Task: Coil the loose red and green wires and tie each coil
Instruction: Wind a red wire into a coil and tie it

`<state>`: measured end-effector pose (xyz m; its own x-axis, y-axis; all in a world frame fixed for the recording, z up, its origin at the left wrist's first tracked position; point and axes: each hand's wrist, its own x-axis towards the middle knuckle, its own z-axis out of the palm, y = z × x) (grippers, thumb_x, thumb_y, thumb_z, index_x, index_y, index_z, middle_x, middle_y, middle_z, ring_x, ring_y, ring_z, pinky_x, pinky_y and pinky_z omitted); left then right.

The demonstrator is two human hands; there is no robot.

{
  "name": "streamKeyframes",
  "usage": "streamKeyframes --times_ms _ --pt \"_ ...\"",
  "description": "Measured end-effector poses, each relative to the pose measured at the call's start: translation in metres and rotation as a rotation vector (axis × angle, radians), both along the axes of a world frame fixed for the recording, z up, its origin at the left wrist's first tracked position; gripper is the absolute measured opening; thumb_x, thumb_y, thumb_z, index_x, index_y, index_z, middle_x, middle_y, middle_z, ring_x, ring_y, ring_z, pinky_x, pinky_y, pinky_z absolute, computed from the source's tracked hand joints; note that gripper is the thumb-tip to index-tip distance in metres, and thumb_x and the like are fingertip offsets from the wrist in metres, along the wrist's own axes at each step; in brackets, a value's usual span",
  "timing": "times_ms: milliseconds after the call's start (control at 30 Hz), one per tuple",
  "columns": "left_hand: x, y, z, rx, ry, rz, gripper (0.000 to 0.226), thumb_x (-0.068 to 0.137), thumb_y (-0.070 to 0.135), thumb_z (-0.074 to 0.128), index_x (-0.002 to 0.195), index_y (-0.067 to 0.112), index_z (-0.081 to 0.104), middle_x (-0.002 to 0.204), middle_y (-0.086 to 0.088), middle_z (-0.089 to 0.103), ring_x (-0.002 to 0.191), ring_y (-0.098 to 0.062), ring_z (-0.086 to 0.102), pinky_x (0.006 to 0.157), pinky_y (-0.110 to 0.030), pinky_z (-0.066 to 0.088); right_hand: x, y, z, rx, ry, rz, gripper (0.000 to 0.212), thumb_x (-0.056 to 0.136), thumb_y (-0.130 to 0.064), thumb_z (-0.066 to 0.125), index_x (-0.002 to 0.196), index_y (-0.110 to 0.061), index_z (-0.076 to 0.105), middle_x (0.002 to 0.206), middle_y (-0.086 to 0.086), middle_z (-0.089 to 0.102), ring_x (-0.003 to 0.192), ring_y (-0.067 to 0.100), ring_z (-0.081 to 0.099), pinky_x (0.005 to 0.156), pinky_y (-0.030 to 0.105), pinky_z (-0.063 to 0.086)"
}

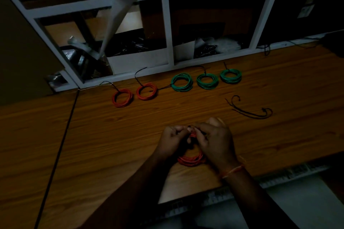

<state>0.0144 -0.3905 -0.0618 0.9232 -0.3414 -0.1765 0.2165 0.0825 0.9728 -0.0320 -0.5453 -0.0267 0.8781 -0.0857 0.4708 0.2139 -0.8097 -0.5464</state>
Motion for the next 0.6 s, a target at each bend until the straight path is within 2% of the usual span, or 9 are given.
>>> streamKeyframes --times_ms 133,267,333,467,600 --pt "-0.0002 -0.0012 0.0006 -0.003 0.001 0.017 0.031 0.093 0.027 0.064 0.065 0.012 0.066 0.062 -0.015 0.058 0.05 -0.019 0.047 0.05 -0.027 0.032 0.0009 0.0026 -0.0007 -0.005 0.018 -0.016 0.02 0.082 -0.008 0.078 0.098 -0.02 0.08 0.077 0.002 0.054 0.076 0.024 0.054 0.065 0.025 0.035" --pt "-0.0005 -0.0019 -0.0016 -0.012 -0.015 0.041 0.035 0.097 0.025 0.065 0.067 0.007 0.064 0.059 -0.014 0.056 0.049 -0.02 0.048 0.05 -0.027 0.034 0.0007 0.0038 0.0003 -0.019 0.024 -0.027 0.018 0.082 -0.009 0.078 0.097 -0.019 0.079 0.078 0.002 0.055 0.078 0.023 0.054 0.064 0.026 0.039" --pt "-0.0003 -0.0018 -0.0025 -0.002 -0.019 0.037 0.036 0.095 0.031 0.067 0.066 0.009 0.065 0.059 -0.014 0.056 0.052 -0.024 0.047 0.052 -0.034 0.033 0.0007 0.0047 0.001 -0.027 0.034 -0.038 0.018 0.082 -0.009 0.078 0.097 -0.019 0.079 0.078 0.002 0.055 0.079 0.024 0.054 0.064 0.027 0.041" --pt "-0.0012 -0.0015 -0.0018 0.038 -0.034 0.049 0.036 0.095 0.03 0.065 0.062 0.017 0.066 0.052 -0.005 0.055 0.045 -0.015 0.043 0.05 -0.031 0.029 0.0012 0.0062 0.0028 -0.007 0.024 -0.058 0.015 0.081 -0.007 0.079 0.092 -0.017 0.079 0.077 0.004 0.055 0.077 0.028 0.055 0.061 0.032 0.045" --pt "-0.0016 -0.0013 -0.0014 0.037 -0.046 0.051 0.036 0.095 0.032 0.067 0.064 0.013 0.065 0.054 -0.01 0.054 0.051 -0.019 0.044 0.052 -0.035 0.03 0.0013 0.0074 0.0041 -0.016 0.025 -0.06 0.014 0.081 -0.007 0.078 0.091 -0.016 0.078 0.078 0.006 0.055 0.078 0.028 0.055 0.061 0.034 0.045"
